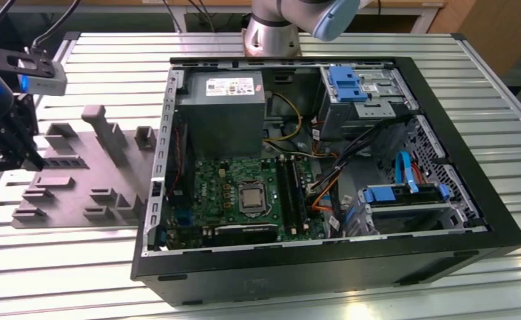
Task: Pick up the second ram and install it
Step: 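Pick up the second ram and move it above second insertion slot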
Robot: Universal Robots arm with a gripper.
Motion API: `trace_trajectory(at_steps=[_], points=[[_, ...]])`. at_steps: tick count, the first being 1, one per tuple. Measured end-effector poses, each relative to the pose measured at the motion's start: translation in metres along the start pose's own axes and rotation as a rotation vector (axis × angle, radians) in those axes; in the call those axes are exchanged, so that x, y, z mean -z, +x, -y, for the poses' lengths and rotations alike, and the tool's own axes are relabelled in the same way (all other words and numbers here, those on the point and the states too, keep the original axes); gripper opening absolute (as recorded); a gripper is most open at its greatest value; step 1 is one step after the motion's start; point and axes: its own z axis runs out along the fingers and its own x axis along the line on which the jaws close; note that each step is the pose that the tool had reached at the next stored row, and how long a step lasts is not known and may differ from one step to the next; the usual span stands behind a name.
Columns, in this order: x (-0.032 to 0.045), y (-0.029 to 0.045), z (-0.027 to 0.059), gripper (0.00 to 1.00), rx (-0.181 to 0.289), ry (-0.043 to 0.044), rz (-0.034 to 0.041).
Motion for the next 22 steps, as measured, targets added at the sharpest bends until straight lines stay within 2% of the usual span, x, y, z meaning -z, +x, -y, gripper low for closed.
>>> trace_trajectory(at_steps=[22], points=[[0.0191, -0.0005, -0.0010, 0.14, 0.000, 0.0000, 0.0001]])
